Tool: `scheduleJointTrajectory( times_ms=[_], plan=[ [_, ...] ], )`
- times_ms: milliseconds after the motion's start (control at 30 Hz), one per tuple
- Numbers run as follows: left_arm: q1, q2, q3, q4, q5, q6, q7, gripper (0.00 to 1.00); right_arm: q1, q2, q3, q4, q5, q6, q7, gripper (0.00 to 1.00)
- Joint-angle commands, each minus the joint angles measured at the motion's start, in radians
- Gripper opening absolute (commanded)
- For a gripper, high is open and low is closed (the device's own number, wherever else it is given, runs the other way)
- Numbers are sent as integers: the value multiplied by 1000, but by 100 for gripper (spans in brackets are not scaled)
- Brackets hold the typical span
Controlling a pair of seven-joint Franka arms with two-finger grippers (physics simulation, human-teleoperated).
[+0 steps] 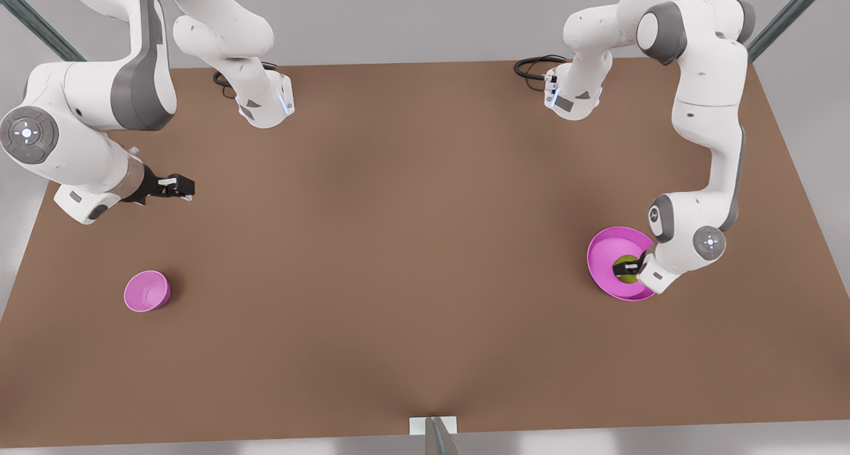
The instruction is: Use the left arm to pick up the apple from the plate, transfer it to the gripper of the right arm, and then use the right arm to place it into the bowl
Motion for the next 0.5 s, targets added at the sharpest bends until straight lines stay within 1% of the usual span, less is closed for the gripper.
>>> scheduleJointTrajectory(
  times_ms=[0,400,433,467],
  plan=[
    [0,1,0,-10,1,39,6,100,3,-1,2,0,0,-2,-5,100],
    [-5,35,0,-15,-1,42,3,100,3,2,0,-7,0,-3,-5,100],
    [-5,35,0,-15,1,42,3,97,3,4,0,-7,0,-3,-7,100],
    [-5,35,0,-13,1,42,-1,89,3,4,2,-7,0,-3,-5,100]
  ],
)
